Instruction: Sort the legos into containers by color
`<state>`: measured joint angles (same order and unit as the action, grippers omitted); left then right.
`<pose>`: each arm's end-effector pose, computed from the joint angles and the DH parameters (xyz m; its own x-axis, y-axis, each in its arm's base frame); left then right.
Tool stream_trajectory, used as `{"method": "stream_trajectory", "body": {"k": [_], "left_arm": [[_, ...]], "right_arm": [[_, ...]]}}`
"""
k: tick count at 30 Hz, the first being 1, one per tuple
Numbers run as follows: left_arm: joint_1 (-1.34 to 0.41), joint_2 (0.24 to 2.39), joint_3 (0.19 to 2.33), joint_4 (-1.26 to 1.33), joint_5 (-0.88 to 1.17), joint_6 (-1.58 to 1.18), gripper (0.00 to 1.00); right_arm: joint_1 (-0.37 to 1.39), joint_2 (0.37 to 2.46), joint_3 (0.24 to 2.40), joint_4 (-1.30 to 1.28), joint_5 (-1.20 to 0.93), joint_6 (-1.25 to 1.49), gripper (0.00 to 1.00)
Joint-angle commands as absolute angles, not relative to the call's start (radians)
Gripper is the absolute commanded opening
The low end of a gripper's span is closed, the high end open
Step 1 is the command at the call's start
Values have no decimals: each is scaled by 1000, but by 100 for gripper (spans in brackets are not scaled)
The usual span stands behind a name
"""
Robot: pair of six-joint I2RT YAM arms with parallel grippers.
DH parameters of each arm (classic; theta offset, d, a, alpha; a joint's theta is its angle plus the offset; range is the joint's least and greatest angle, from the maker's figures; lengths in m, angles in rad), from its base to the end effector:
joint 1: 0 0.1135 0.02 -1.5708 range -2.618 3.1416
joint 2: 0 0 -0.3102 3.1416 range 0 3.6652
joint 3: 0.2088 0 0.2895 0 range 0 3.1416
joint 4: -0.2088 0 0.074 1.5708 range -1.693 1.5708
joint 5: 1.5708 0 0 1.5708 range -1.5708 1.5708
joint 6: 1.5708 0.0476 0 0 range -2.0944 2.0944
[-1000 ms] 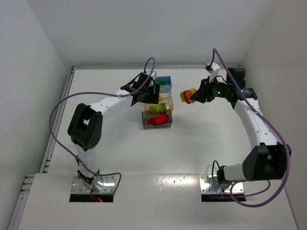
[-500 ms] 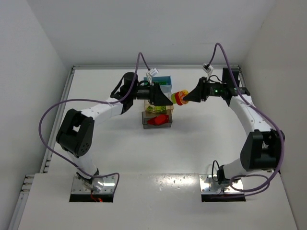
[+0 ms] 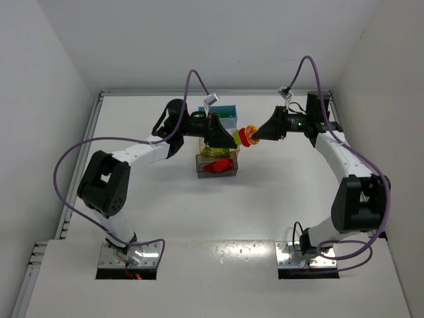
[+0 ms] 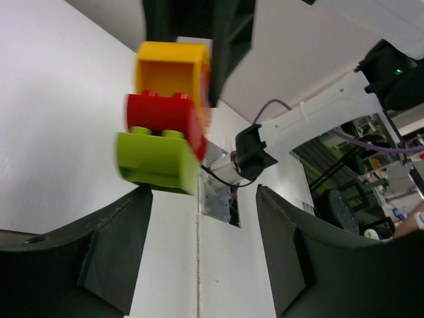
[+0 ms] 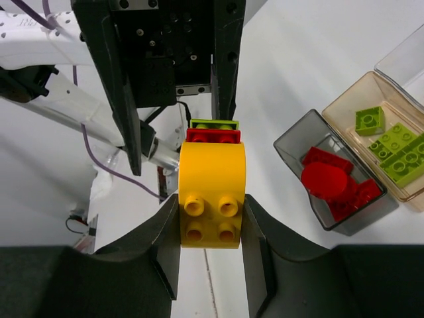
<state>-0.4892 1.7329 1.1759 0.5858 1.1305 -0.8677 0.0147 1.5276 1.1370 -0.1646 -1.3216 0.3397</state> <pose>0.3650 -0.2431 0.3236 -0.7452 0.0284 -0.6662 0.6650 -0.0418 -0.7457 0.3635 0.0515 0.3259 -0.7725 0.0708 -0.6310 -0.6042 0.2237 0.7648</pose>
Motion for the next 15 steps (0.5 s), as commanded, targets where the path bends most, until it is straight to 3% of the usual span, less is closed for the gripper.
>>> {"method": "stream_trajectory", "body": {"k": [1,7,15], "left_arm": [[-485,1724,1190,528,1097,-789,69],[-485,1724,1223,287,1025,-597,65],[-465,1715,1223,388,1038,-664,65]], "right_arm": [[20,1505,1135,-112,-1414,365,2],[11,1482,1126,-112,-1414,365,2],[11,1473,1106,-112,-1414,365,2]]}}
